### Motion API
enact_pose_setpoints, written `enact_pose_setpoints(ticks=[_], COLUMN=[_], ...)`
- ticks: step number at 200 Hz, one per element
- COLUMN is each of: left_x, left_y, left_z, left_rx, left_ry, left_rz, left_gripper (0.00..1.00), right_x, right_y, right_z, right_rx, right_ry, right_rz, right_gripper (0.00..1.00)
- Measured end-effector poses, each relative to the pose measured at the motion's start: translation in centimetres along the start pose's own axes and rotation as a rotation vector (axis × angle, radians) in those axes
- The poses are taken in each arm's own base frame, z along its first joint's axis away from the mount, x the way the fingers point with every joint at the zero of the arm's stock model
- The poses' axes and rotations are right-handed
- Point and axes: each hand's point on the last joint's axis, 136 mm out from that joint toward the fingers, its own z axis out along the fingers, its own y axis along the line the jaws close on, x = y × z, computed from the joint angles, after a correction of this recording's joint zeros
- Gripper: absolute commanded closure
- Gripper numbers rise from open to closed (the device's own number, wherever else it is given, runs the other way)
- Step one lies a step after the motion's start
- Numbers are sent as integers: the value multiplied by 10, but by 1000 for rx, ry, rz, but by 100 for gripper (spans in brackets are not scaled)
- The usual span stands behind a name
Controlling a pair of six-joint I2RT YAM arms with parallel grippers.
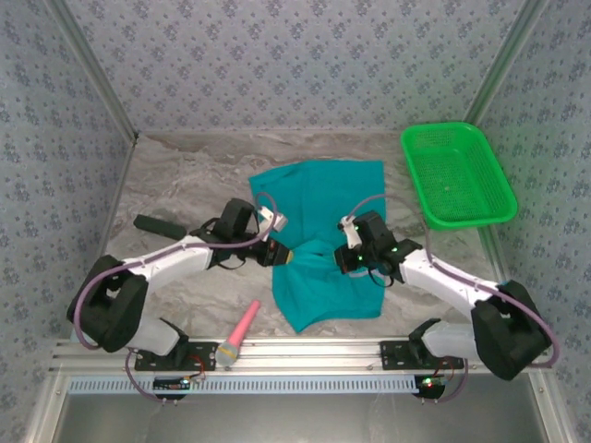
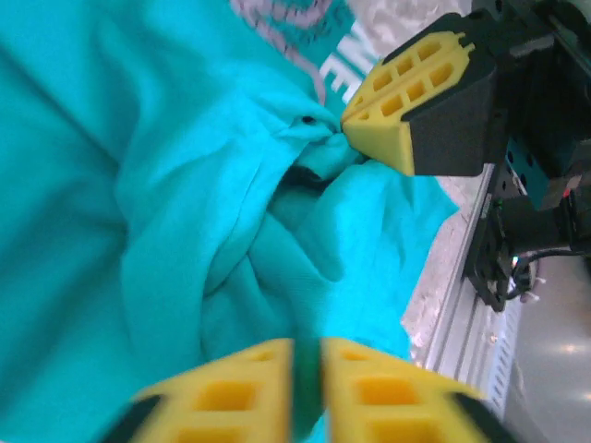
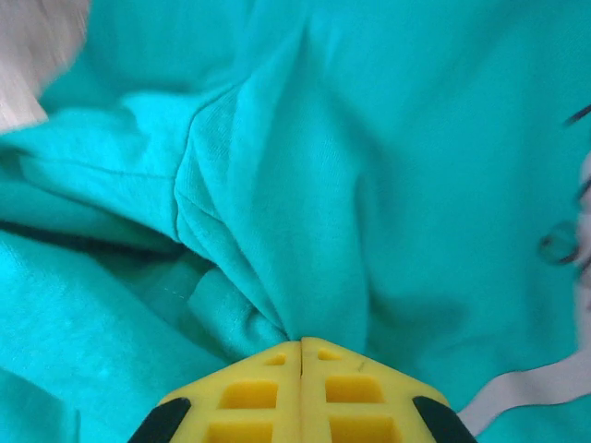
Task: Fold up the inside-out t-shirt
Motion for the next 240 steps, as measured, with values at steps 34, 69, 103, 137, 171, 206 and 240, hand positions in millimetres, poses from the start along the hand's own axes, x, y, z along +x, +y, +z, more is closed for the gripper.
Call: enact_pose_setpoints(ticks=[34,69,103,137,171,206,240], left_x=[27,-7,-36,-20,4,3,-15], left_y=[5,-12,-11,13,23,30,24], left_z=[16,12,17,34,54,64,65], left_rx=[17,11,-14,-77,-136,-147,-94], left_ry=[98,73,50,127,221,221,158], left_rz=[-64,-3,39,-1,16,-14,-42], left_gripper=[57,55,55,54,57,92,90], right_x=[4,-44,-52,-30,-2,3,-7], right_y=[14,30,31,29,34,43,63], right_z=[-11,-42,-27,-4,12,20,1], right_rx=[-33,-53,-57,-58,-93,-138,-218], right_ry=[8,-145,-129,-36,36,60,6], right_rz=[-113,-185,-147,-85,-36,-35,-120], right_gripper=[73,68,65,64,65,98,100])
